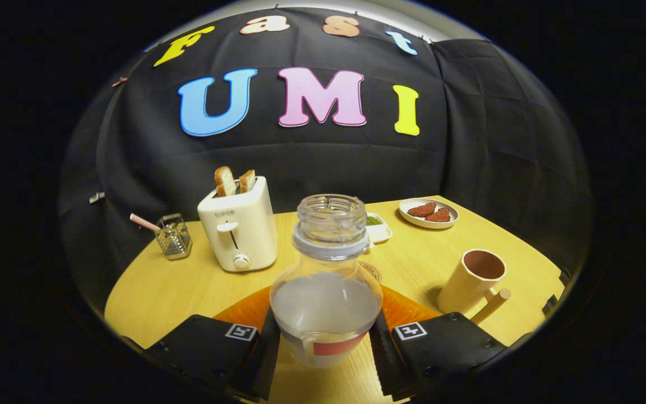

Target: Take the bottle from table, then pour the juice into the cup, finally place the bottle on the coaster

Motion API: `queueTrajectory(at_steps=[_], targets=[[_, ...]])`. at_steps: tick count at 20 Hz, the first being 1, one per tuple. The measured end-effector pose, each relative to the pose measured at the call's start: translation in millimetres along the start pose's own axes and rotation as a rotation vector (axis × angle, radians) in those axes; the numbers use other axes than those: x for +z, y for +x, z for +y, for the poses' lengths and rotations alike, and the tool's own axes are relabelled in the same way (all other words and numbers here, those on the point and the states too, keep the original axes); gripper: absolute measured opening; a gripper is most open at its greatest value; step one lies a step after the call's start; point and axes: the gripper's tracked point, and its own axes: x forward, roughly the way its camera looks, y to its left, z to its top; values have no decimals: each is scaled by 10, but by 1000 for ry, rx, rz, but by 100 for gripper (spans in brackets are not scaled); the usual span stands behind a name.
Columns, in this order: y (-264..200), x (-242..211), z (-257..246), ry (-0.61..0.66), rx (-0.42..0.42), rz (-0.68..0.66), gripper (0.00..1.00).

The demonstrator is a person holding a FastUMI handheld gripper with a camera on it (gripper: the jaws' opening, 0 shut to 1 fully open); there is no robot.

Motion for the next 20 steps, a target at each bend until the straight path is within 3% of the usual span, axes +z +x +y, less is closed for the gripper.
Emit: queueTrajectory(at_steps=[9, 13, 20], targets=[[-191, 577, -227, 339, 68, -27, 73], [-200, 694, -373, 500, 134, 9, 73], [-105, 655, -755, 753, 180, 102, 73]])
